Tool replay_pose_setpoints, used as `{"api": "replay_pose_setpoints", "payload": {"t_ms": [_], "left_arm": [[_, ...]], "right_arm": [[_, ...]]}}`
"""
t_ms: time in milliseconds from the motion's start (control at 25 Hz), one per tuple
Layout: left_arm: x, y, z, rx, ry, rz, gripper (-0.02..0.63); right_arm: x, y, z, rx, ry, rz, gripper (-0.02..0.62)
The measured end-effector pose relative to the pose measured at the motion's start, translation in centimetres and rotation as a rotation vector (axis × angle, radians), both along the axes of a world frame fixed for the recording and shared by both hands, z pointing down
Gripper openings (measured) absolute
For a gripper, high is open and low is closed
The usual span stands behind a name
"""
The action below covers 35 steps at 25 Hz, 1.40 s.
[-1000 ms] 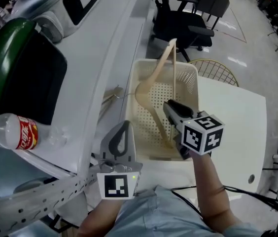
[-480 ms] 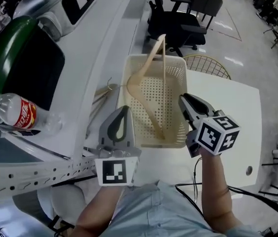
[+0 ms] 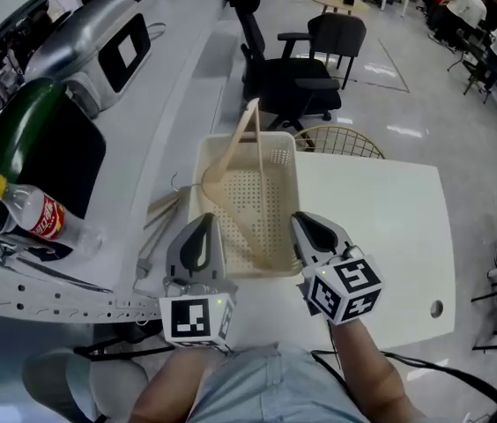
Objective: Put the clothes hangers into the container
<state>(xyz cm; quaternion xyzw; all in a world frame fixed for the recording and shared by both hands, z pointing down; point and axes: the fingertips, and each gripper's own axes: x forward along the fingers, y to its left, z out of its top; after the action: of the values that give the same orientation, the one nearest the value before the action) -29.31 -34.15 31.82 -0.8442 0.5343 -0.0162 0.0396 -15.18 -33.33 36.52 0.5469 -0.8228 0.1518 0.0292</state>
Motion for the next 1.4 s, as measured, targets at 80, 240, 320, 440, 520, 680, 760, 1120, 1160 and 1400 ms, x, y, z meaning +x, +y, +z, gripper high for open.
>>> {"api": "replay_pose_setpoints", "payload": {"t_ms": [80, 240, 320, 440, 520, 680, 760, 1120, 1160, 1400], "left_arm": [[0.4, 0.4, -0.2, 0.005, -0.012, 0.004, 0.012], [1.3, 0.8, -0.9, 0.023, -0.022, 0.013, 0.012], [1.7, 0.9, -1.2, 0.034, -0.026, 0.017, 0.012], [2.4, 1.1, -1.7, 0.049, -0.027, 0.026, 0.012], [2.8, 1.1, -1.8, 0.052, -0.027, 0.032, 0.012], [3.1, 1.4, -2.0, 0.057, -0.027, 0.044, 0.012], [3.2, 1.6, -2.0, 0.059, -0.026, 0.046, 0.011], [3.3, 2.0, -1.9, 0.062, -0.027, 0.048, 0.012], [3.3, 2.0, -1.8, 0.061, -0.027, 0.047, 0.012], [3.4, 2.0, -1.6, 0.053, -0.029, 0.054, 0.012]], "right_arm": [[-0.1, 0.7, -0.9, 0.061, 0.042, 0.012, 0.032], [0.0, 1.6, -2.6, 0.145, 0.093, 0.019, 0.027], [0.3, 1.8, -3.0, 0.162, 0.102, 0.028, 0.021], [0.7, 2.1, -3.5, 0.177, 0.107, 0.044, 0.014], [0.9, 2.2, -3.7, 0.185, 0.112, 0.05, 0.012], [0.9, 2.4, -3.9, 0.199, 0.128, 0.054, 0.011], [0.8, 2.5, -4.0, 0.201, 0.135, 0.052, 0.011], [0.8, 2.6, -4.1, 0.212, 0.137, 0.056, 0.011], [0.7, 2.6, -4.1, 0.211, 0.137, 0.056, 0.011], [0.6, 2.5, -3.9, 0.203, 0.137, 0.054, 0.011]]}}
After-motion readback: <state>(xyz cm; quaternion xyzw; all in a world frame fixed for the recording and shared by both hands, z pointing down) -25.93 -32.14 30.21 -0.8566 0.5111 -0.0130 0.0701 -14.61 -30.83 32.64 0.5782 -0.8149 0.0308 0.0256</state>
